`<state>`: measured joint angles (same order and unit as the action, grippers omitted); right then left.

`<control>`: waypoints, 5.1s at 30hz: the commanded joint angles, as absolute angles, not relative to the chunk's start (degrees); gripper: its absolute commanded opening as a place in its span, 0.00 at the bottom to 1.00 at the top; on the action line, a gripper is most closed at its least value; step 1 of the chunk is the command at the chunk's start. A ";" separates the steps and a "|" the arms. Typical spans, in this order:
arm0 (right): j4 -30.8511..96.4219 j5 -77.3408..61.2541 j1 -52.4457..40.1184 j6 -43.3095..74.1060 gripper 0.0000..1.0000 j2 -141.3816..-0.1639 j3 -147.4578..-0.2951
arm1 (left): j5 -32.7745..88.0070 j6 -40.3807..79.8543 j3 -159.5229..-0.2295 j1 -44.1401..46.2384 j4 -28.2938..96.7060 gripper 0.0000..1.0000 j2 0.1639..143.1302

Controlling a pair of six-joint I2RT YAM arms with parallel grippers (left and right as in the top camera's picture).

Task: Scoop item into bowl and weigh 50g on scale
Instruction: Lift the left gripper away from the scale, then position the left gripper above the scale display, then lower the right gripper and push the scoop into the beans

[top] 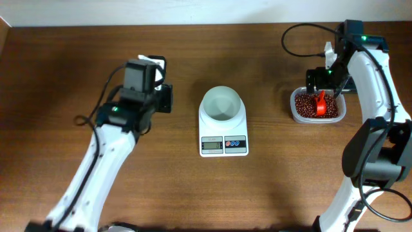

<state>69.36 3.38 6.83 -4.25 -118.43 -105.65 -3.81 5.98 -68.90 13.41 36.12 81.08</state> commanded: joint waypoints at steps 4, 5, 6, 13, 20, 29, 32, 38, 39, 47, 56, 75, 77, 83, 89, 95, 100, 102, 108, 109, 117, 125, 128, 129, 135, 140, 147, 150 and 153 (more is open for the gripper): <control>69.34 2.83 7.20 -3.62 0.99 -119.00 -106.06 | 1.34 6.83 -69.45 13.23 35.99 0.00 88.47; 69.34 2.83 7.20 -3.62 0.99 -119.00 -106.06 | 1.85 6.85 -69.69 13.30 36.82 0.00 88.47; 69.34 2.83 7.20 -3.62 0.99 -119.00 -106.06 | 4.21 6.85 -70.72 13.34 39.18 0.00 88.47; 69.34 2.85 7.20 -3.62 0.99 -119.00 -106.06 | 11.27 6.85 -97.60 22.65 79.31 0.00 88.47; 69.34 2.83 7.20 -3.62 0.99 -119.00 -106.06 | 3.46 21.54 -94.50 34.76 82.70 0.46 88.55; 69.34 2.83 7.20 -3.62 0.99 -119.00 -106.06 | -1.67 27.24 -81.52 41.76 71.99 0.99 88.71; 69.34 2.83 7.20 -3.62 0.99 -119.00 -106.06 | -3.46 27.81 -81.52 41.76 70.89 0.99 88.71; 69.34 2.83 7.20 -3.62 0.99 -119.00 -106.06 | -3.46 27.81 -81.52 41.76 70.74 0.99 88.71; 69.34 2.83 7.20 -3.62 0.99 -119.00 -106.08 | -3.46 27.81 -81.52 41.76 70.74 0.99 88.71; 65.04 2.83 7.16 -3.62 0.99 -119.00 -106.06 | -3.46 27.81 -81.52 41.76 70.74 0.99 88.71; 79.05 -0.23 7.31 -3.62 0.99 -118.32 -111.28 | -3.46 27.81 -81.52 41.76 70.74 0.99 88.71; 80.12 -1.48 7.16 -3.62 0.99 -118.34 -110.83 | -3.46 27.81 -81.52 41.76 70.74 0.99 88.71; 80.14 -1.48 7.16 -3.62 0.99 -118.34 -110.83 | -3.46 27.81 -81.52 41.76 70.74 0.99 88.71; 80.12 -1.48 7.16 -3.64 0.99 -118.34 -110.83 | -3.51 27.79 -81.52 41.76 70.26 0.99 88.71; 80.12 -1.48 7.16 -3.62 0.99 -118.34 -110.83 | -6.07 27.79 -81.52 41.76 69.14 0.99 88.71; 80.12 -1.48 7.16 -3.62 0.99 -118.34 -110.83 | -8.01 27.79 -81.52 41.76 66.67 0.99 88.71; 80.12 -1.48 7.16 -3.62 0.99 -118.34 -110.83 | -7.99 27.79 -81.52 41.76 66.54 0.99 88.71; 80.14 -1.48 7.16 -3.62 0.99 -118.34 -110.83 | -7.77 27.81 -81.52 41.76 66.41 0.99 88.71; 80.14 -1.48 7.16 -3.62 0.99 -118.34 -110.83 | -6.31 27.79 -81.52 41.76 67.53 0.99 88.71; 80.12 -1.48 7.16 -3.62 0.99 -118.34 -110.83 | -6.33 27.79 -81.52 41.76 67.46 0.99 88.71; 80.14 -1.48 7.16 -3.62 0.99 -118.34 -110.83 | -6.31 27.79 -81.52 41.76 67.55 0.99 88.71; 80.14 -1.50 7.16 -3.62 0.99 -118.34 -110.83 | -6.31 27.79 -81.52 41.76 67.57 0.99 88.71; 80.14 -1.48 7.16 -3.62 0.99 -118.34 -110.83 | -6.31 27.79 -81.52 41.76 67.57 0.99 88.71; 80.14 -1.48 7.16 -3.62 0.99 -118.34 -110.83 | -6.31 27.79 -81.52 41.76 67.55 0.99 88.71; 80.14 -1.48 7.16 -3.62 0.99 -118.34 -110.83 | -6.31 27.79 -81.52 41.76 67.57 0.99 88.71; 80.12 -1.48 7.16 -3.62 0.99 -118.34 -110.83 | -6.31 27.79 -81.52 41.76 67.57 0.99 88.71; 79.55 -8.45 7.16 -3.64 0.99 -118.34 -110.85 | -6.31 27.79 -81.52 41.76 67.57 0.99 88.71; 85.08 -7.14 7.53 -2.39 0.76 -118.17 -113.65 | -6.31 27.79 -81.52 41.76 67.57 0.99 88.71; 88.55 -6.63 7.53 -1.15 0.73 -114.83 -117.64 | -6.31 27.79 -81.52 41.76 67.57 0.99 88.71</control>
